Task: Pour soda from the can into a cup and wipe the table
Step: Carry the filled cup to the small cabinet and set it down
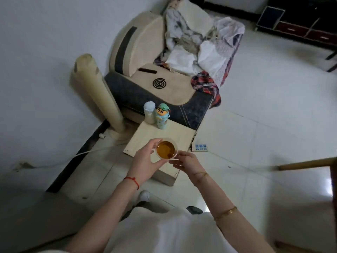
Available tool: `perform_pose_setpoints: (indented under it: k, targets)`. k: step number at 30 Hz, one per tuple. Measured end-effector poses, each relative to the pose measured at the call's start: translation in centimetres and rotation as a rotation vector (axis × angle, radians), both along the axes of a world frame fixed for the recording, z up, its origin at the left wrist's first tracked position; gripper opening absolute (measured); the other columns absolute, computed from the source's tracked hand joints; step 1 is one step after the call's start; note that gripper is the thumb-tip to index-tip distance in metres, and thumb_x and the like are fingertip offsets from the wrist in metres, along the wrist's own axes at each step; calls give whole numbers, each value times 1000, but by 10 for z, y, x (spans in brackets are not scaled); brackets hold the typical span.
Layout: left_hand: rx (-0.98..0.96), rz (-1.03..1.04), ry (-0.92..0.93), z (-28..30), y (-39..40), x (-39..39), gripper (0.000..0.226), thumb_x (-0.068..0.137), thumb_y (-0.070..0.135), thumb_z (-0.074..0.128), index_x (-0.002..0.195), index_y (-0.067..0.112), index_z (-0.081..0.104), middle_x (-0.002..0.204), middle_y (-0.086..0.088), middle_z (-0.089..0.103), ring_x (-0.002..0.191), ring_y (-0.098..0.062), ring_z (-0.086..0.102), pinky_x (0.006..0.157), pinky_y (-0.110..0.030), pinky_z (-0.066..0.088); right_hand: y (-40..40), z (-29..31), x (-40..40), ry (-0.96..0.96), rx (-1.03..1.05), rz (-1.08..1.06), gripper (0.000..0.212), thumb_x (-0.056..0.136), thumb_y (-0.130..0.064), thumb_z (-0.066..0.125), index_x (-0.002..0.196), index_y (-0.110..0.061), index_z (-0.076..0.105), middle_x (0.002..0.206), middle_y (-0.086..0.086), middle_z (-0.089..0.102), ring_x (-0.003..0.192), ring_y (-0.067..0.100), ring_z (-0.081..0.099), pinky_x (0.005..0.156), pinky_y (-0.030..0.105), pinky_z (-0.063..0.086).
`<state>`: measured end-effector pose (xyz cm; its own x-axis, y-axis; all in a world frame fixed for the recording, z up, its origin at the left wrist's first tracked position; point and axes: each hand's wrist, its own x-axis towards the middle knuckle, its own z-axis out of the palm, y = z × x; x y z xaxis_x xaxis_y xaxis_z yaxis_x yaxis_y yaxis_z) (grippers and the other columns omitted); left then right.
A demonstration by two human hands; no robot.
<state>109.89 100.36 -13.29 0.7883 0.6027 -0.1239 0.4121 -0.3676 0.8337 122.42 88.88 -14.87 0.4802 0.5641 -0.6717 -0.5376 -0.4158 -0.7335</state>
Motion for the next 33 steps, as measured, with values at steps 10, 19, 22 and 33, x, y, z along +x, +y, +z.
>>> perform_pose_setpoints:
  k: [10, 19, 22, 33]
  targets:
    - [-50, -340, -5, -21, 104, 9, 65, 76, 30, 82, 133, 27, 52, 129, 15, 58, 120, -6, 54, 101, -26, 49, 70, -15, -37, 77, -41, -377, 25, 98, 2, 41, 113, -4, 59, 96, 7, 66, 87, 21, 66, 84, 30, 51]
    - [-132, -380, 38, -58, 132, 24, 64, 75, 29, 83, 132, 30, 52, 128, 18, 58, 120, -6, 54, 102, -23, 47, 98, -41, -29, 124, -137, -457, 28, 98, 0, 42, 121, -1, 58, 106, 12, 63, 93, 26, 63, 75, 27, 53]
    - [-146, -364, 52, -70, 138, 35, 64, 76, 27, 83, 132, 31, 52, 125, 23, 56, 119, -4, 54, 99, -16, 45, 108, -55, -16, 123, -166, -443, 30, 98, 1, 39, 121, 0, 59, 108, 12, 63, 95, 26, 62, 79, 29, 53]
    - [-197, -307, 100, -149, 157, 97, 65, 75, 27, 84, 129, 39, 50, 126, 20, 60, 117, -2, 57, 100, -13, 44, 131, -139, 46, 72, -201, -389, 31, 95, 4, 36, 111, -6, 61, 103, 11, 63, 87, 21, 60, 91, 36, 52]
